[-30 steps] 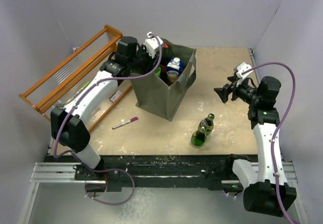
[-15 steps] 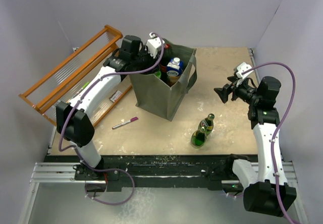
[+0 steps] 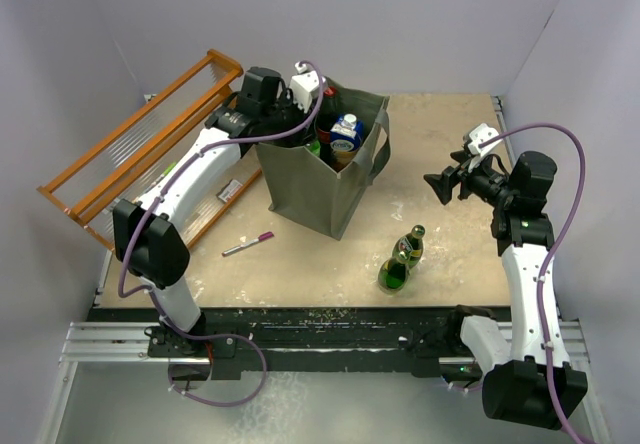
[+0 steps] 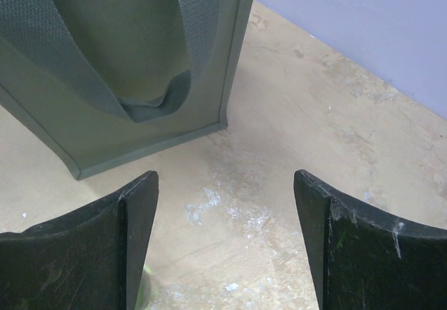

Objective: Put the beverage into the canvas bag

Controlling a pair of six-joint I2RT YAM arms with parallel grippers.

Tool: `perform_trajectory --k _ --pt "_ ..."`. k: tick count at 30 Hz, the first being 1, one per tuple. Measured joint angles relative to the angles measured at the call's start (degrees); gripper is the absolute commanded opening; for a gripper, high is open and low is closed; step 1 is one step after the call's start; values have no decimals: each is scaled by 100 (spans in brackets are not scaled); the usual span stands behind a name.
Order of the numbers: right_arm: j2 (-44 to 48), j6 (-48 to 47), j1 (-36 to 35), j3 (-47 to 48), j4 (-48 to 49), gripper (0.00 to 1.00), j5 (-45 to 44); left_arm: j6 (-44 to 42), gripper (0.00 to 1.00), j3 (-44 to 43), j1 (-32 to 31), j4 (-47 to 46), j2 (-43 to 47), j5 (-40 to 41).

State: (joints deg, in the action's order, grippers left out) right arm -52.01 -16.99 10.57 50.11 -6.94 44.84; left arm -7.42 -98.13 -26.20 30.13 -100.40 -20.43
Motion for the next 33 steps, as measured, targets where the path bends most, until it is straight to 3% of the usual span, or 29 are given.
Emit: perform_trajectory --k 11,23,28,33 --pt "0 0 0 0 0 80 -2 -415 1 343 0 -142 -57 160" --pt "0 0 0 0 0 81 -2 -433 11 798 0 -807 -48 96" --pt "0 -2 0 0 0 81 -4 -435 17 804 0 -826 -48 90" --pt "0 -2 0 0 0 81 -4 -448 32 804 0 -811 -31 94"
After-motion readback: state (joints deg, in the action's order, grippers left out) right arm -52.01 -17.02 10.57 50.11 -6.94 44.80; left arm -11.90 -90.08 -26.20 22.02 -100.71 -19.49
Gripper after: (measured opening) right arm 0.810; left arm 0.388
